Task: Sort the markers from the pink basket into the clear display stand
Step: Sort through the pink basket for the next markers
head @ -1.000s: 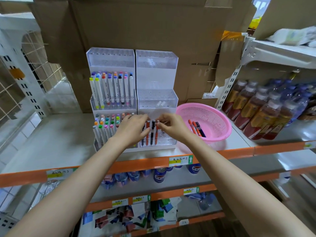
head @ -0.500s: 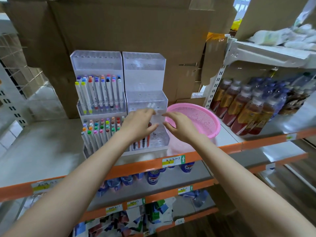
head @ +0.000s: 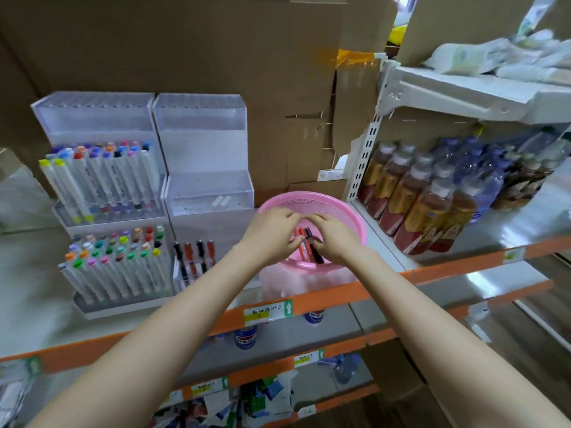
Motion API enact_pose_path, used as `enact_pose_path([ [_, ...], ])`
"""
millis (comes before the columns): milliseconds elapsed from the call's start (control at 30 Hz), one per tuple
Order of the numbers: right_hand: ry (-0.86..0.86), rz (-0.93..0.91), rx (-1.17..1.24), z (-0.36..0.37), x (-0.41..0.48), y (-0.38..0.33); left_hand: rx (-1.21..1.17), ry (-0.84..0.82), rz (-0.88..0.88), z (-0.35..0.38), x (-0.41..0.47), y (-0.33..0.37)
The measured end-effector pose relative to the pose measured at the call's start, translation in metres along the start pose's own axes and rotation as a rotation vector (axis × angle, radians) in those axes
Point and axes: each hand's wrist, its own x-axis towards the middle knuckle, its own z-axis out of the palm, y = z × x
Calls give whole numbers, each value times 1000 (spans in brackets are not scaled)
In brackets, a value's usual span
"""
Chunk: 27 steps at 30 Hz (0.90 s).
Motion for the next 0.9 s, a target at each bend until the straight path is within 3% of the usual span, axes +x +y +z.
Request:
enact_pose_path([
  [333, -203, 14, -33, 14, 39, 45, -147, -443, -333, 54, 55, 10],
  [500, -254, -7, -9, 34, 56, 49, -223, -372, -420, 72, 63, 8],
  [633, -254, -2, 39, 41, 63, 50, -121, -445, -362, 84, 69, 4],
  [900, -264, 136, 234, 44, 67, 57, -113, -405, -387, 85, 69, 5],
])
